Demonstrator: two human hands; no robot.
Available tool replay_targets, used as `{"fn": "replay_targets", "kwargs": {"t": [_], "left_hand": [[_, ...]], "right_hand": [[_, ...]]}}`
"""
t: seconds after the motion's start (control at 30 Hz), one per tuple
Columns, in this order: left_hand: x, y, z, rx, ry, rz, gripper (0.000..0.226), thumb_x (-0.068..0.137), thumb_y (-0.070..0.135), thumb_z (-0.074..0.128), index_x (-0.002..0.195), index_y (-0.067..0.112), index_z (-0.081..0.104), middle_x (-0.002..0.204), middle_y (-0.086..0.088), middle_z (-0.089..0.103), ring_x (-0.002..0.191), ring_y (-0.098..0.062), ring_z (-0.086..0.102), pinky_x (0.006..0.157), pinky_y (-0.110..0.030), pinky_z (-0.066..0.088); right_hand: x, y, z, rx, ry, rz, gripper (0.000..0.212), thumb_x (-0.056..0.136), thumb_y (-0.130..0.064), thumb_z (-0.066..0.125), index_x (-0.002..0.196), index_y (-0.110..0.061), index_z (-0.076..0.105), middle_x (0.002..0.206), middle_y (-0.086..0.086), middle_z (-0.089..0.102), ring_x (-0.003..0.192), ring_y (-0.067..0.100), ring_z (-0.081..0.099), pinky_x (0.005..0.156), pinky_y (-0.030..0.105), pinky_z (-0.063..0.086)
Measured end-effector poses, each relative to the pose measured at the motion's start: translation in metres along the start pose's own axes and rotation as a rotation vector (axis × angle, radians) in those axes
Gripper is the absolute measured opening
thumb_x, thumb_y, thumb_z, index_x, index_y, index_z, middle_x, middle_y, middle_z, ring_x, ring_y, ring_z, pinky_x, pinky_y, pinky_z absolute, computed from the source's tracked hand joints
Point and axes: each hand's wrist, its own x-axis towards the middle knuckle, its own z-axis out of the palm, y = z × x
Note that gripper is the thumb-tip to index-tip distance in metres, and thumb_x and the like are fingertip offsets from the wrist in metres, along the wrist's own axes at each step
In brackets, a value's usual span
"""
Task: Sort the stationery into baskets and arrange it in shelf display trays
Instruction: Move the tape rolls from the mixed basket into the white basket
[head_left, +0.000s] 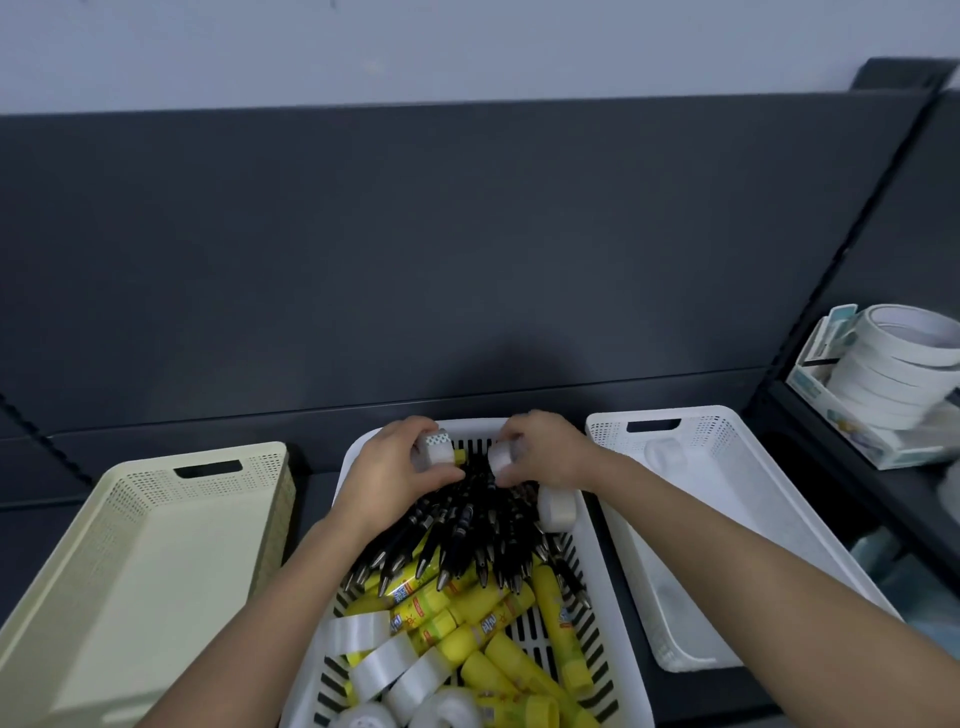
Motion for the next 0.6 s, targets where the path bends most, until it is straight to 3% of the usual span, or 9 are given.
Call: {"fn": "replay_targets", "kwargs": {"t": [0.1, 0.23, 0.33, 0.47, 0.6], "left_hand": [[-0.002, 0.015, -0.001, -0.030, 0.032, 0.026, 0.057, 0.068, 0.047, 0.081, 0.117, 0.025, 0.060, 0.103, 0.014, 0.058, 0.090, -0.002, 0.051, 0.071, -0.003, 0.034], [0.004, 0.051, 0.007, -0.116, 0.019, 0.078, 0.053, 0.069, 0.045, 0.081, 0.114, 0.026, 0.060, 0.104, 0.016, 0.059, 0.093, -0.001, 0.052, 0.074, -0.001, 0.034], [0.008, 0.084, 0.022, -0.167, -0.041, 0.128, 0.052, 0.071, 0.050, 0.076, 0.115, 0.028, 0.059, 0.103, 0.018, 0.059, 0.089, 0.005, 0.052, 0.071, -0.002, 0.036], [0.011, 0.128, 0.054, -0.207, -0.139, 0.173, 0.048, 0.071, 0.048, 0.078, 0.112, 0.029, 0.059, 0.098, 0.016, 0.060, 0.087, 0.004, 0.054, 0.068, -0.005, 0.039], [0.013, 0.165, 0.096, -0.148, -0.293, 0.245, 0.054, 0.070, 0.048, 0.078, 0.115, 0.026, 0.059, 0.102, 0.010, 0.060, 0.091, -0.007, 0.055, 0.075, -0.018, 0.044]], "right_hand": [[-0.013, 0.000, -0.007, 0.217, 0.167, 0.020, 0.054, 0.067, -0.029, 0.083, 0.115, -0.016, 0.063, 0.108, -0.004, 0.059, 0.099, 0.012, 0.056, 0.076, 0.019, 0.042], [-0.041, 0.015, -0.027, 0.414, 0.346, 0.109, 0.049, 0.070, -0.029, 0.081, 0.114, -0.021, 0.062, 0.106, -0.006, 0.060, 0.093, 0.010, 0.058, 0.069, 0.017, 0.043], [-0.068, 0.047, -0.046, 0.399, 0.454, 0.223, 0.044, 0.072, -0.030, 0.079, 0.111, -0.018, 0.062, 0.101, -0.003, 0.063, 0.082, 0.011, 0.061, 0.066, 0.020, 0.045], [-0.106, 0.103, -0.056, 0.408, 0.462, 0.438, 0.031, 0.076, -0.028, 0.076, 0.097, -0.010, 0.063, 0.086, 0.005, 0.060, 0.077, 0.021, 0.057, 0.075, 0.038, 0.050], [-0.135, 0.142, -0.050, 0.292, 0.399, 0.494, 0.043, 0.074, -0.029, 0.077, 0.112, -0.011, 0.063, 0.105, 0.003, 0.062, 0.097, 0.019, 0.058, 0.083, 0.029, 0.045]]}}
